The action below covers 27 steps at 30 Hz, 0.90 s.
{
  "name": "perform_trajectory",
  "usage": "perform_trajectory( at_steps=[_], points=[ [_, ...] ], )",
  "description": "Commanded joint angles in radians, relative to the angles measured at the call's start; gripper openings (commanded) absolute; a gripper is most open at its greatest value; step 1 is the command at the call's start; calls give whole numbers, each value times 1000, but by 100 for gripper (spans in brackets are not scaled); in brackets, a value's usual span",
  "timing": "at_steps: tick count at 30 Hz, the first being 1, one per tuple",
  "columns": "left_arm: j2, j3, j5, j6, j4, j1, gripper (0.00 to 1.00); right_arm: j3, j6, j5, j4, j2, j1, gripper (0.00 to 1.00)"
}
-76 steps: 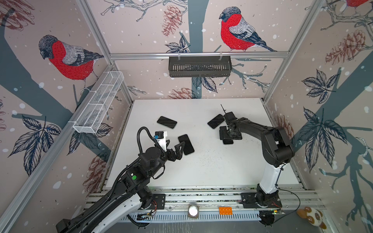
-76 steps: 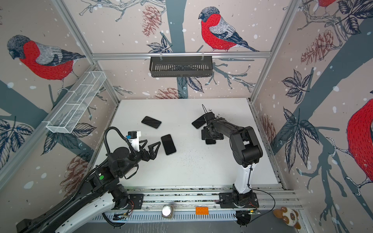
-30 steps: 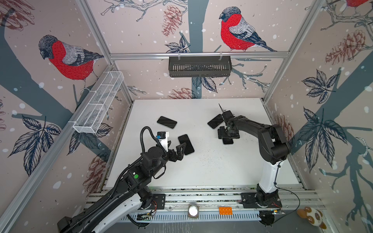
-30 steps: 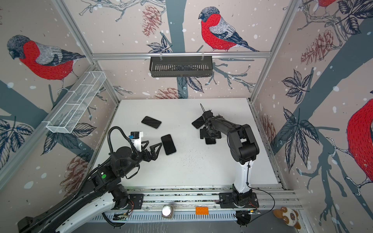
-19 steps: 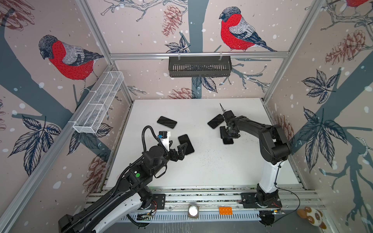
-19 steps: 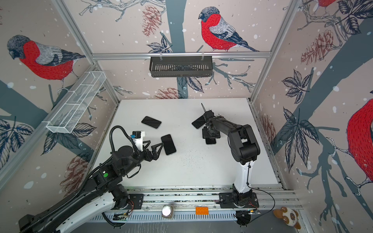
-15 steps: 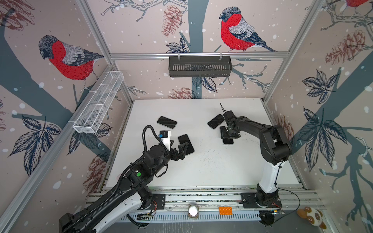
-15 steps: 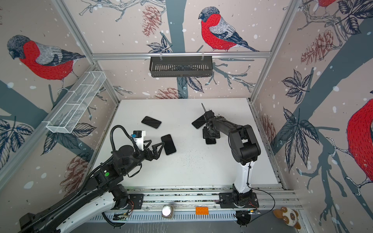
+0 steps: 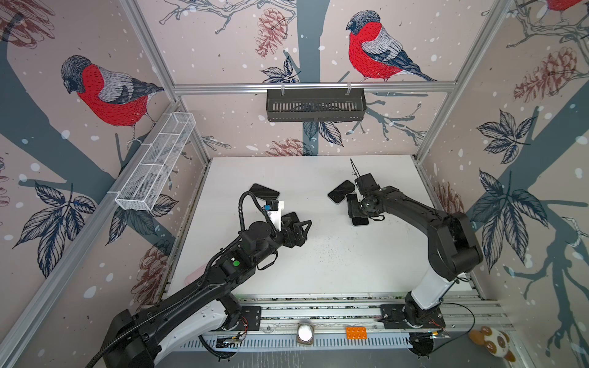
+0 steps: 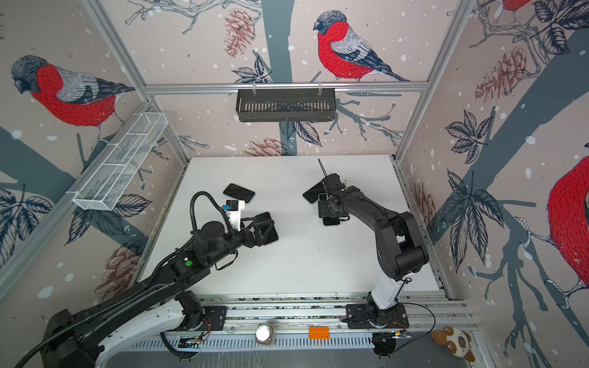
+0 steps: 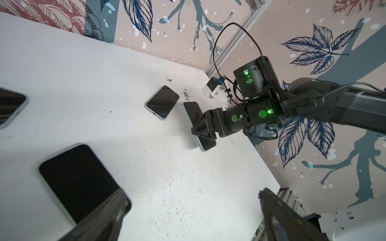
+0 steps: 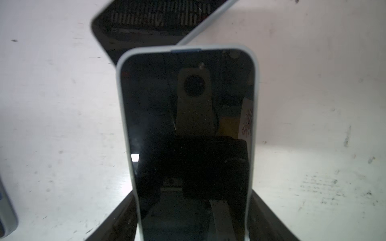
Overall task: Take the phone out of the phone case
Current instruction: Pick up the phone from the middle-right of the table.
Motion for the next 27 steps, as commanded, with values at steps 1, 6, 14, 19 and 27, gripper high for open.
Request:
perform_trajectory(
  at_steps=[1, 6, 14, 19, 27],
  points=[
    [53, 16, 38, -67, 174, 1, 99, -24, -29, -56, 84, -60, 32, 60],
    [147, 19, 104, -133, 294, 21, 98, -61, -54, -139, 149, -149, 99, 59],
    [283, 19, 237, -227, 472, 70, 92, -54, -83, -232, 184, -221, 214, 58],
    [355, 24, 285, -266, 526, 85, 84, -40, -81, -268, 178, -232, 240, 58],
    [428, 48, 307, -297, 558, 97, 77, -42, -102, -276, 168, -239, 285, 57]
  ],
)
